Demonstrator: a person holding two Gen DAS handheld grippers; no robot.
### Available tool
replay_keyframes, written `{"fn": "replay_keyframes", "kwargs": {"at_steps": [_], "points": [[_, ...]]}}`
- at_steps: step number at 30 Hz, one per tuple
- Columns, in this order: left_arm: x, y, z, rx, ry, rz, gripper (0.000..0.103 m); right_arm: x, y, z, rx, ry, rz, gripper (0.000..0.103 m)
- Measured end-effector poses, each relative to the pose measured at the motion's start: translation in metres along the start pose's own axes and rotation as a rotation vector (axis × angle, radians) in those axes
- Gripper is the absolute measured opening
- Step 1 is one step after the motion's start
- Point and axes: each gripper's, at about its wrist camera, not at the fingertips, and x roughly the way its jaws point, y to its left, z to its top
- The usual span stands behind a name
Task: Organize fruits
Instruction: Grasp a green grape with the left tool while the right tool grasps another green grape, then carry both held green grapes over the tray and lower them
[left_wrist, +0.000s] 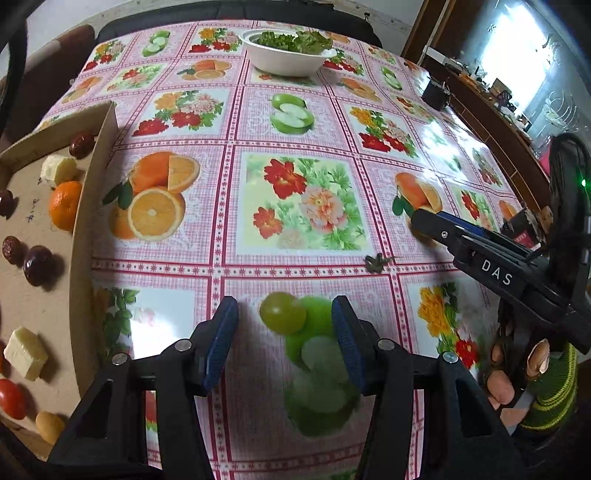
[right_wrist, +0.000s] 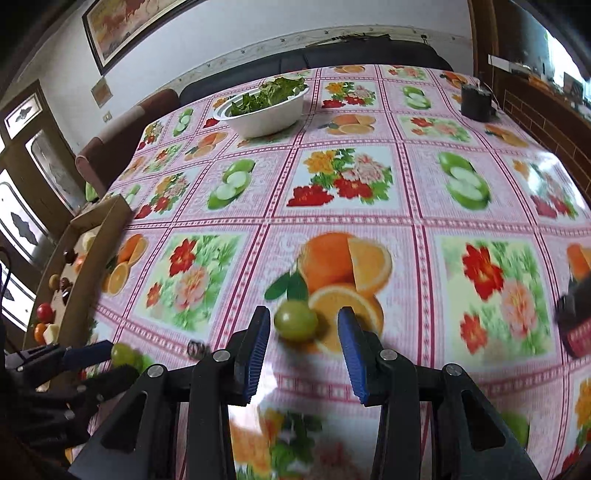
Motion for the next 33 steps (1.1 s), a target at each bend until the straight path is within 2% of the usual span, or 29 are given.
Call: {"fn": "replay_keyframes", "kwargs": {"at_steps": [2, 3, 5, 6, 14, 23, 28, 33], "points": [[0.000, -0.001, 0.000, 0.010, -0.013, 0.023, 0.041, 0.004, 0.002, 0.003, -0.017, 0.000, -0.012, 0.038], [0.001, -0.001, -0.001, 0.016, -0.017, 0.036, 0.032, 0.005, 0.003, 0.004, -0.029, 0.002, -0.019, 0.038], [0.000, 0.002, -0.001, 0.012, -0.019, 0.024, 0.026, 0.006, 0.005, 0.004, -0.049, 0.003, -0.030, 0.025], [0.000, 0.002, 0.000, 0.010, -0.015, 0.007, 0.021, 0.006, 0.006, 0.004, -0.057, 0.003, -0.030, 0.025], [-0.014, -0.004, -0.007, 0.024, -0.030, 0.017, 0.021, -0.018, 0.006, -0.003, -0.027, -0.030, 0.000, 0.024], [-0.062, 0.016, -0.014, -0.030, -0.111, -0.006, 0.021, -0.070, 0.021, -0.008, 0.030, -0.096, 0.141, 0.024], [-0.086, 0.034, -0.021, -0.073, -0.158, 0.027, 0.021, -0.091, 0.040, -0.012, 0.028, -0.121, 0.198, 0.024], [-0.107, 0.053, -0.028, -0.113, -0.206, 0.093, 0.021, -0.097, 0.065, -0.013, 0.002, -0.119, 0.247, 0.024]]}}
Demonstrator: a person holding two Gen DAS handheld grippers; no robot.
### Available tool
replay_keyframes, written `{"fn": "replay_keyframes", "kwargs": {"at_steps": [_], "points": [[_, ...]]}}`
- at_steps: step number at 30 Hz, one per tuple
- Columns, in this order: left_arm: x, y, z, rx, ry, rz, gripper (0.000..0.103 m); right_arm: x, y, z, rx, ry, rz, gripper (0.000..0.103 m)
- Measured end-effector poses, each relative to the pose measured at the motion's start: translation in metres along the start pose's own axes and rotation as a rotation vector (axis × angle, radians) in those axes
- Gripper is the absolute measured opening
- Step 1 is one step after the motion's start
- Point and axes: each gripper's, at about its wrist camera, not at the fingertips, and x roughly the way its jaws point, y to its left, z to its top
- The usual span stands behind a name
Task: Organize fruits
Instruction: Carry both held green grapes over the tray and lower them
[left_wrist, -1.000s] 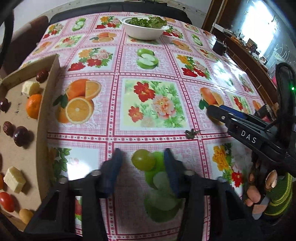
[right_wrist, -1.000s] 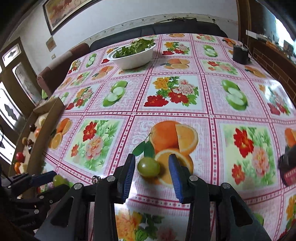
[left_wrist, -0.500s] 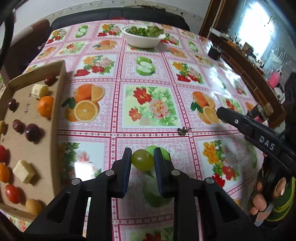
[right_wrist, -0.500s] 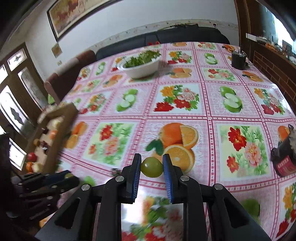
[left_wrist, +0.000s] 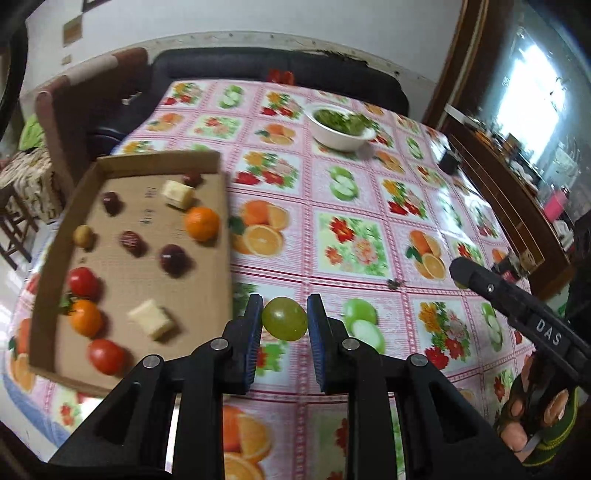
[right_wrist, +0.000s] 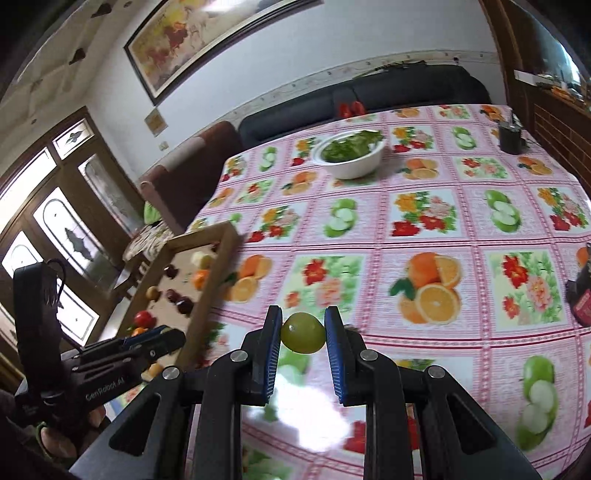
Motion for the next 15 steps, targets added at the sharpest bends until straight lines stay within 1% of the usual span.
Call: {"fn": "replay_keyframes", "kwargs": {"at_steps": [2, 10, 15], "points": [[-0.007, 0.008, 0.000, -0.007, -0.022, 0.031, 0.021, 0.001, 0.012, -0.001, -0.014, 0.003, 0.016, 0.024], [-0.020, 0.033, -0.005, -0.047, -0.041, 0.055, 0.021, 0.006, 0.052, -0.003, -0.073, 0.013, 0.071, 0.024], [-0.022, 0.045, -0.006, -0.070, -0.045, 0.067, 0.021, 0.009, 0.065, -0.003, -0.087, 0.013, 0.085, 0.024]]}}
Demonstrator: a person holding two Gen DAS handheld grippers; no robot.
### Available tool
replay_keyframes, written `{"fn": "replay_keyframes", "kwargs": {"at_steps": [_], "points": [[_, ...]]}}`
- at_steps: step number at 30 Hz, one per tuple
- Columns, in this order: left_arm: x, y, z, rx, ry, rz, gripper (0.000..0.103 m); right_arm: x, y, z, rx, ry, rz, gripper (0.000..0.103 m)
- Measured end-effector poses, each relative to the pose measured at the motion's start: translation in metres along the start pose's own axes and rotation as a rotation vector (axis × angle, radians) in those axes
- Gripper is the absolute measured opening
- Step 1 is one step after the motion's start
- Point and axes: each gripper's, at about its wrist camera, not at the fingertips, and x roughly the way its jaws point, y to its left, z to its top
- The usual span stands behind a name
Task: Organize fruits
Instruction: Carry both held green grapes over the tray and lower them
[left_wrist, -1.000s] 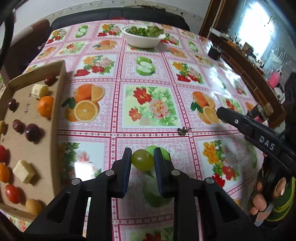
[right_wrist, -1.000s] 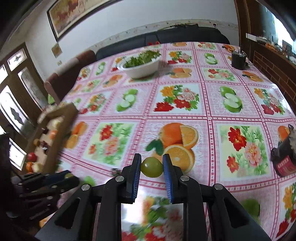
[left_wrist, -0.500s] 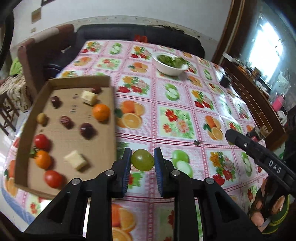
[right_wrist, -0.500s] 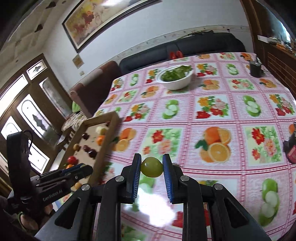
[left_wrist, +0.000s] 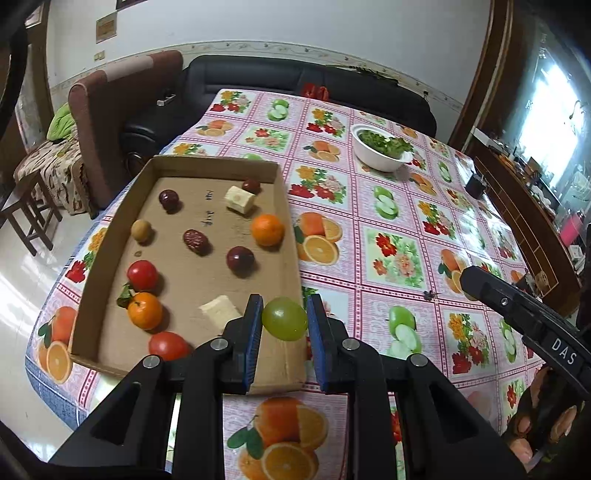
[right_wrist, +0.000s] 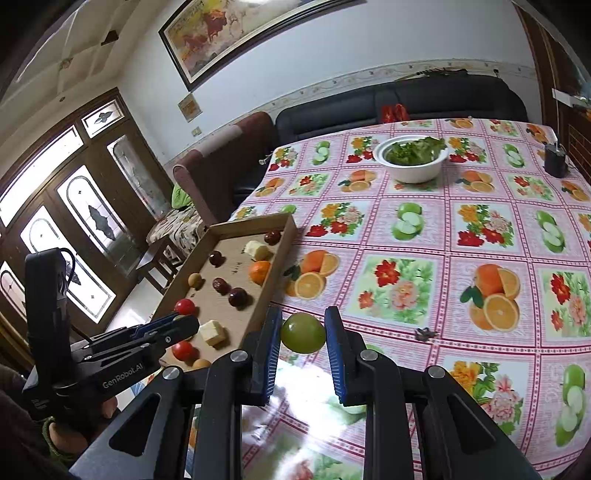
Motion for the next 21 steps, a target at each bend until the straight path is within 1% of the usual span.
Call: {"fn": "replay_keyframes", "kwargs": {"at_steps": [17, 21], "points": [[0.000, 0.030, 0.006, -0.044, -0.011, 0.047, 0.022, 0.023, 0.027, 0.011, -0.037, 0.020, 0.036, 0.024], [0.000, 0.038, 0.007, -0.052, -0.016, 0.068, 0.022, 0.031, 0.031, 0.017, -0.038, 0.021, 0.047, 0.024]]}}
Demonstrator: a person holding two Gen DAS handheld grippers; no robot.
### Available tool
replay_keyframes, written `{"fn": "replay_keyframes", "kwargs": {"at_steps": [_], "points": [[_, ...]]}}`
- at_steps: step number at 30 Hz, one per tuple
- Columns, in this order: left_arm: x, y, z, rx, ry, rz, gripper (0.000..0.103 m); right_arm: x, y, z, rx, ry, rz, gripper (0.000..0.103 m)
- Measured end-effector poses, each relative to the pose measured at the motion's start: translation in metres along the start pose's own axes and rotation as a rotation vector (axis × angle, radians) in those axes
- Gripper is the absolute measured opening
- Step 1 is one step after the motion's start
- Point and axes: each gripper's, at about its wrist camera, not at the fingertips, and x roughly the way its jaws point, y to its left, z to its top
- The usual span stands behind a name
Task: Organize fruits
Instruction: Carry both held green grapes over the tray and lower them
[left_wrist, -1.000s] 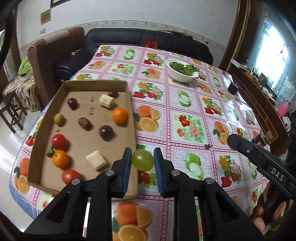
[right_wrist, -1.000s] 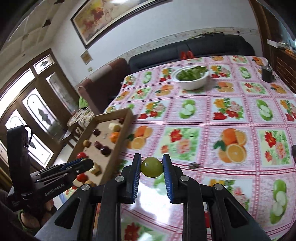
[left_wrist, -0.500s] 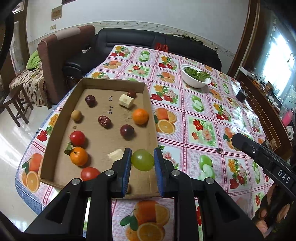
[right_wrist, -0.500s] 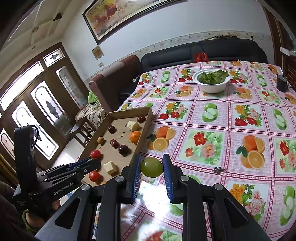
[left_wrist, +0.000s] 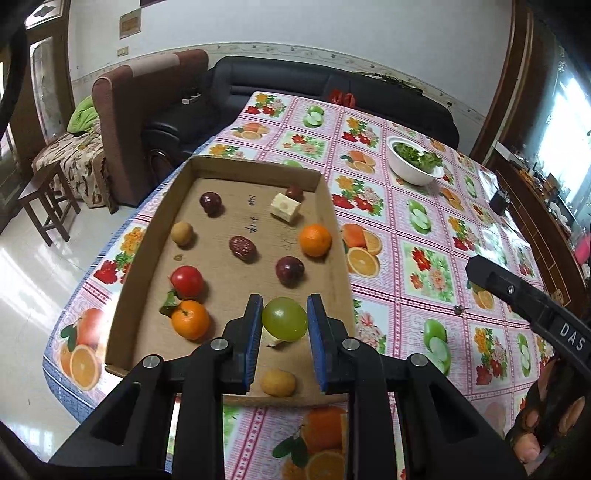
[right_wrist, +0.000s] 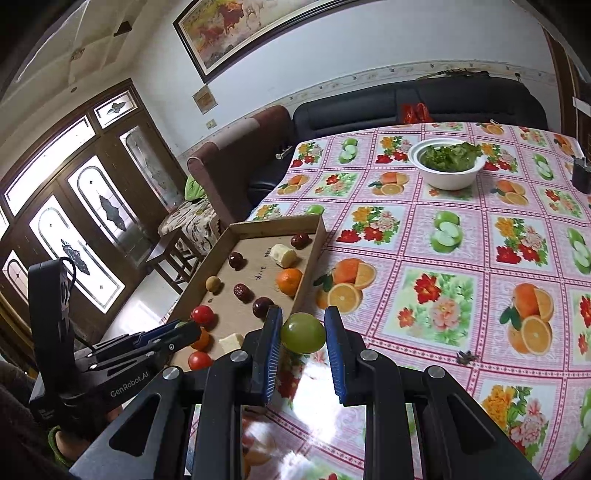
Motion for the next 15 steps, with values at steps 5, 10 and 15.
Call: {"fn": "replay_keyframes", "kwargs": {"at_steps": [5, 10, 15], "points": [[0.004, 0.013, 0.003, -0.017, 0.003, 0.023, 0.022, 0.013, 0.004, 0.008, -0.008, 0.008, 0.010, 0.024], [0.008, 0.029, 0.005, -0.041, 0.009, 0.042, 0.022, 0.028, 0.009, 0.016, -0.023, 0.020, 0.022, 0.024], [0.012, 0.044, 0.006, -0.068, 0.019, 0.052, 0.022, 0.042, 0.015, 0.022, -0.037, 0.038, 0.036, 0.024]]}}
